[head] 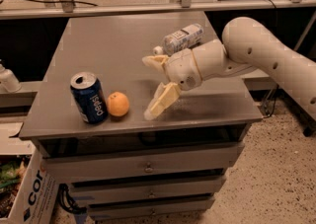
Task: Move orange near pepsi can
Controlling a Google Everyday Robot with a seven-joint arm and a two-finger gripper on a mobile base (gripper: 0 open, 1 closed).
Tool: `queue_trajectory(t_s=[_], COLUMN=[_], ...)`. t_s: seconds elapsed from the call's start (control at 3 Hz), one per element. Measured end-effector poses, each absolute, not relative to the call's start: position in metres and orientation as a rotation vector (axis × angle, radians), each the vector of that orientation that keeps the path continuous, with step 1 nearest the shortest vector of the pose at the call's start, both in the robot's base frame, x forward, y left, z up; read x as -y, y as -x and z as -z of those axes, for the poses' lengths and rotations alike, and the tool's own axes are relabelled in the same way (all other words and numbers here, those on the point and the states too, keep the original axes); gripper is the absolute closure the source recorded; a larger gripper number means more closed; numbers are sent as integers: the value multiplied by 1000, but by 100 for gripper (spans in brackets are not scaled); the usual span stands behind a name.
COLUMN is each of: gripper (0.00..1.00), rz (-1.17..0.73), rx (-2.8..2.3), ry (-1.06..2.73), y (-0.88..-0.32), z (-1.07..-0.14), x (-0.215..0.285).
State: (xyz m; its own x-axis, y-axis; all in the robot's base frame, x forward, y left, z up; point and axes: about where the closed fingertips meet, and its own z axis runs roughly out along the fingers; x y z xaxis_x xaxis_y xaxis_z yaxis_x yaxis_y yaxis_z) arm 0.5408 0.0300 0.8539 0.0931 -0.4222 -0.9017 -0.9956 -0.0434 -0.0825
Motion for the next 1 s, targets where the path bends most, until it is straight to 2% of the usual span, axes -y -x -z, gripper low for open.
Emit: queue_trajectory(t_s=[0.67,1.0], gripper=[0,0], rz=[-745,-742], rx=[-1442,-1443], ry=[1436,1431], y=[-572,-572], z=[-894,-894], x=[45,47])
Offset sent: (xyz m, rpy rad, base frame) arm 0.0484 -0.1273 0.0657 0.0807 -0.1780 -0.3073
